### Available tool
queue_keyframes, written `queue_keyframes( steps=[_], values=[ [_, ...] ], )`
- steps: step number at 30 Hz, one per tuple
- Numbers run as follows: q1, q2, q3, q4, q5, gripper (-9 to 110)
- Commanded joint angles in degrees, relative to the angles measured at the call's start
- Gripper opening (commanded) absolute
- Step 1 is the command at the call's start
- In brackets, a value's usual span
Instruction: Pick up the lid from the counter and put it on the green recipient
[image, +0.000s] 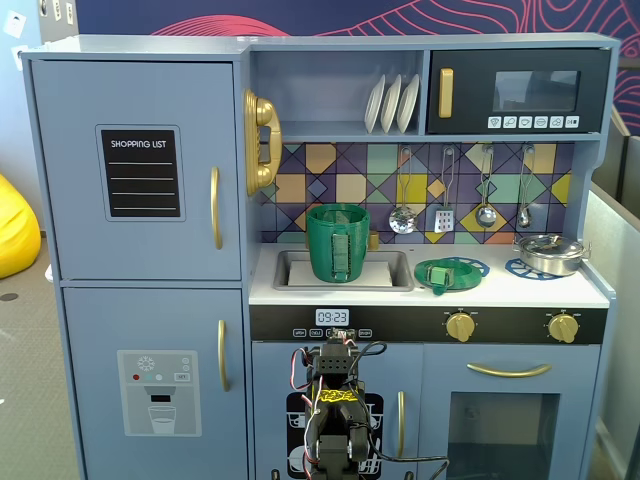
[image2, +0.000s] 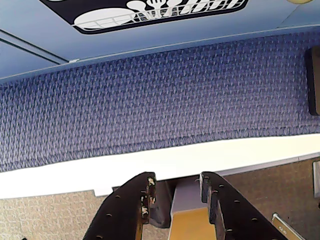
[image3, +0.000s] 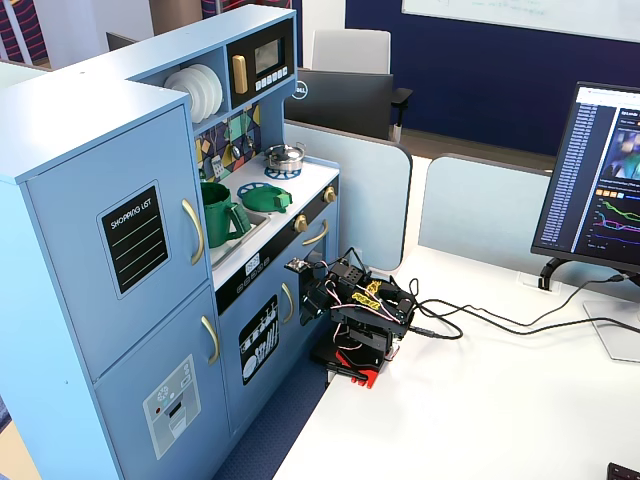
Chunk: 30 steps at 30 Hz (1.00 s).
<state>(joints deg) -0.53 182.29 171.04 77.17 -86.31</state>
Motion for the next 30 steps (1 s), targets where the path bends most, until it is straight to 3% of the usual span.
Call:
queue_keyframes(
  steps=[1, 12, 19, 24, 27, 30],
  values=[
    [6.15, -0.18, 0.7, 10.46, 0.88, 0],
    [8.44, -0.26, 0.62, 5.45, 1.76, 0],
    [26.81, -15.73, -13.54, -16.88, -5.27, 6],
    [34.28, -21.71, -25.05, -34.72, -4.66, 24],
    [37.71, -23.12, -24.7, -52.56, -4.31, 33],
    [38.76, -24.7, -24.87, -61.35, -4.31, 39]
  ],
)
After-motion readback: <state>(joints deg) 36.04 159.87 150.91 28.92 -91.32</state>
